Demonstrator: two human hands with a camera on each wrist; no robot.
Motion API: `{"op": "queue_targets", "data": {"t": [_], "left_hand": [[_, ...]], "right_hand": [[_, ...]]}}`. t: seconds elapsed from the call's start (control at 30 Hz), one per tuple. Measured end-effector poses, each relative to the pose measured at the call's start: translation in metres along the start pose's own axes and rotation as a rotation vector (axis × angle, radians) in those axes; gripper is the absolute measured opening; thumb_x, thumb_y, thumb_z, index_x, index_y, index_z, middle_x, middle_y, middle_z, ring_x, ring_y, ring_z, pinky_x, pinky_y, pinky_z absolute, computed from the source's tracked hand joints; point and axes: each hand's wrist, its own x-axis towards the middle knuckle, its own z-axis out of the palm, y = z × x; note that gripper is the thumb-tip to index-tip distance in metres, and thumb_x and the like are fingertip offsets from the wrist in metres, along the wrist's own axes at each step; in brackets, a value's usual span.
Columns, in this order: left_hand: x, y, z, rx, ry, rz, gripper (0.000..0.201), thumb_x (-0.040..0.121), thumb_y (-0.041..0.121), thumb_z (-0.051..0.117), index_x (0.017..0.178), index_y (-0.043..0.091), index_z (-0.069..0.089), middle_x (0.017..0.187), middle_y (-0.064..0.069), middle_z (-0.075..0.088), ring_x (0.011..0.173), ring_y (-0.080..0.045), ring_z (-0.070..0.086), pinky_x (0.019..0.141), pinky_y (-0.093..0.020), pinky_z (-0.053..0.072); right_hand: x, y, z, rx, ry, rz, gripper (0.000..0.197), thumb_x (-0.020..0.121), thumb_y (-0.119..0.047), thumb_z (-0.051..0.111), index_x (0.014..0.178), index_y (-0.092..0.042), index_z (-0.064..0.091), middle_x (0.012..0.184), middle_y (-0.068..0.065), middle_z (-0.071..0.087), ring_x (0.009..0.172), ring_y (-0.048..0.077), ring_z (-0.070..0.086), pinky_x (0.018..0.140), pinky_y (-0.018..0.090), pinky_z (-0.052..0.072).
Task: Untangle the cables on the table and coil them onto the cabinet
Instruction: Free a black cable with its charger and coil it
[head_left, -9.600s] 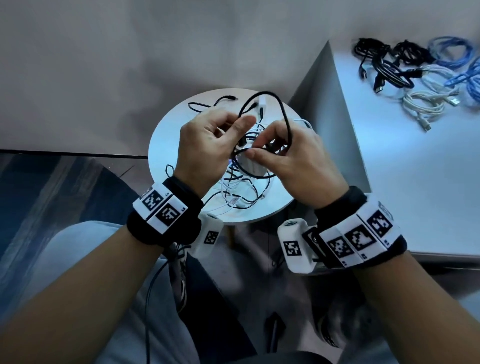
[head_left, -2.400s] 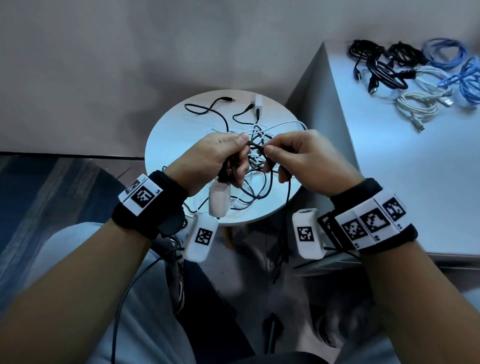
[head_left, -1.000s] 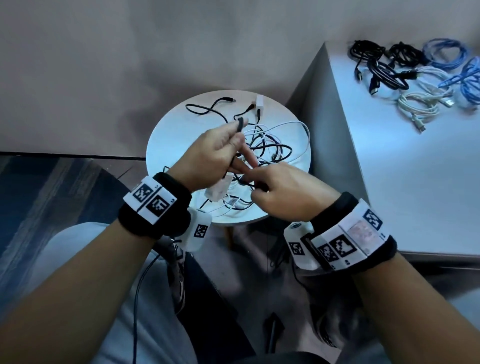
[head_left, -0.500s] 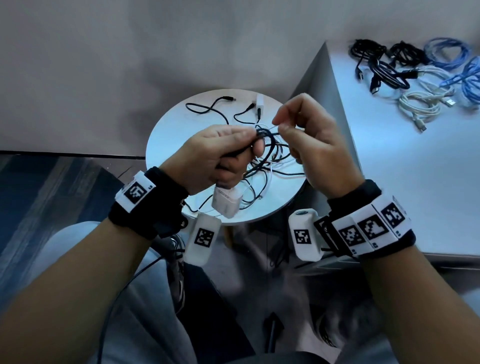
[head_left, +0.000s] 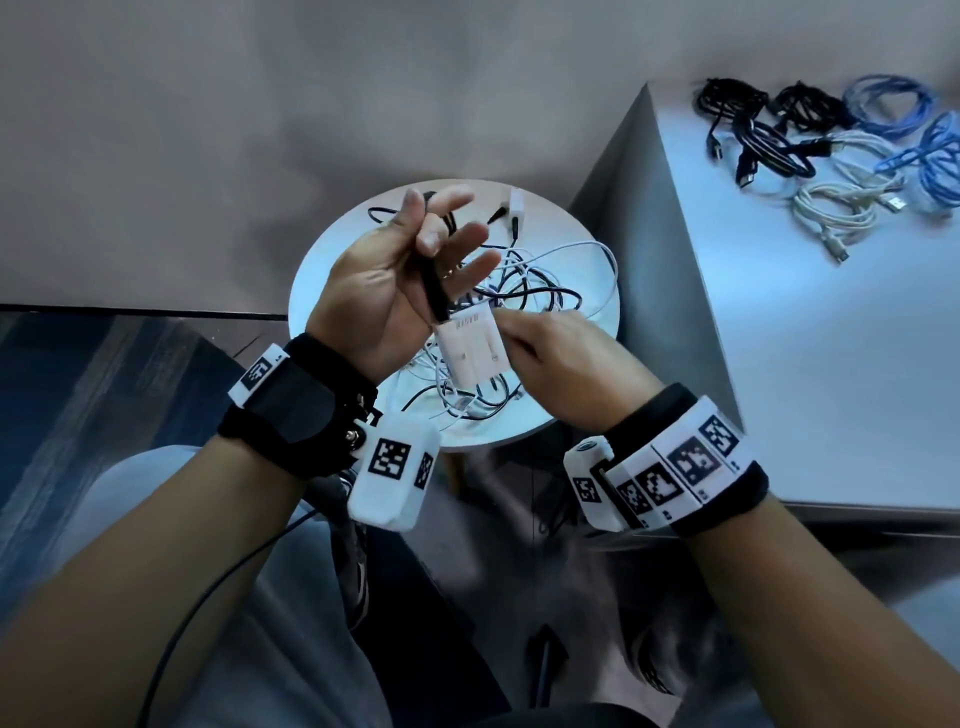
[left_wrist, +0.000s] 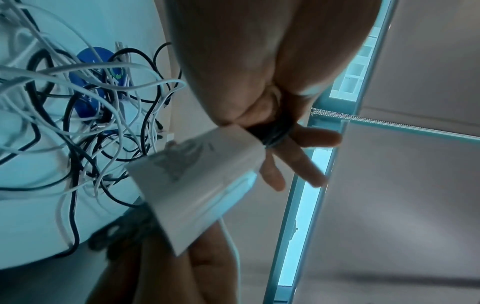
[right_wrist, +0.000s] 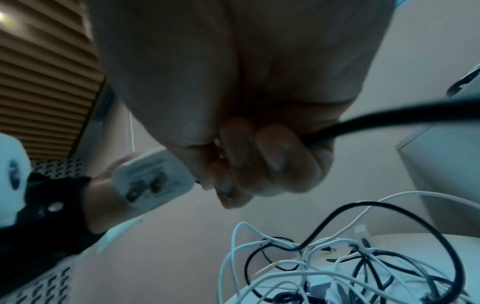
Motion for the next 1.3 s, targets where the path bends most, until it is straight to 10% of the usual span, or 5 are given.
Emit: {"op": "queue_targets", "data": {"t": [0.33, 0.63, 0.87, 1.13, 1.3], "left_hand": [[-0.005, -0.015, -0.014, 1.128, -0.109, 0.081, 0.016, 0.106, 0.028, 0.046, 0.114, 0.02, 0.057, 0.072, 0.001, 0.069, 0.052, -0.027, 0.066, 0.053, -0.039, 0.057], [-0.009, -0.005, -0.005, 0.503, -0.393, -0.233, 0.033, 0.103, 0.025, 0.041, 0.098, 0.011, 0.07, 0.046, 0.004, 0.033, 0.035, -0.008, 0.021, 0.041, -0.028, 0.013], [-0.009, -0.001, -0.005, 0.141, -0.335, -0.29, 0.025, 0.104, 0.028, 0.036, 0.095, 0.016, 0.056, 0.048, 0.012, 0.027, 0.032, -0.004, 0.019, 0.039, -0.022, 0.016], [-0.005, 0.0, -0.005, -0.081, -0.236, -0.217, 0.028, 0.108, 0.026, 0.026, 0.095, 0.016, 0.049, 0.049, 0.007, 0.024, 0.034, -0.006, 0.017, 0.038, -0.018, 0.02], [0.0, -0.011, -0.001, 0.371, -0.006, 0.013, 0.034, 0.11, 0.028, 0.034, 0.096, 0.002, 0.051, 0.055, 0.006, 0.043, 0.038, -0.011, 0.04, 0.045, -0.025, 0.034]], "right_hand": [[-0.003, -0.012, -0.022, 0.036, 0.071, -0.03, 0.01, 0.096, -0.024, 0.061, 0.102, -0.021, 0.069, 0.059, -0.012, 0.05, 0.059, 0.01, 0.045, 0.064, 0.033, 0.038], [0.005, 0.0, -0.037, 0.418, 0.399, 0.023, 0.014, 0.095, -0.029, 0.066, 0.095, -0.015, 0.065, 0.071, 0.017, 0.054, 0.066, 0.022, 0.056, 0.062, 0.038, 0.046], [0.007, 0.006, -0.024, 0.64, 0.336, 0.069, 0.023, 0.103, -0.006, 0.051, 0.121, -0.004, 0.066, 0.051, -0.025, 0.052, 0.049, -0.005, 0.049, 0.051, 0.007, 0.038], [0.007, -0.004, 0.01, 0.677, 0.082, 0.188, 0.025, 0.107, -0.01, 0.04, 0.113, -0.012, 0.064, 0.061, -0.013, 0.05, 0.045, 0.015, 0.045, 0.041, 0.03, 0.039], [0.003, -0.007, 0.017, 0.285, -0.078, 0.113, 0.019, 0.102, -0.017, 0.044, 0.094, -0.01, 0.059, 0.062, -0.011, 0.048, 0.058, 0.007, 0.042, 0.061, 0.033, 0.037]]}}
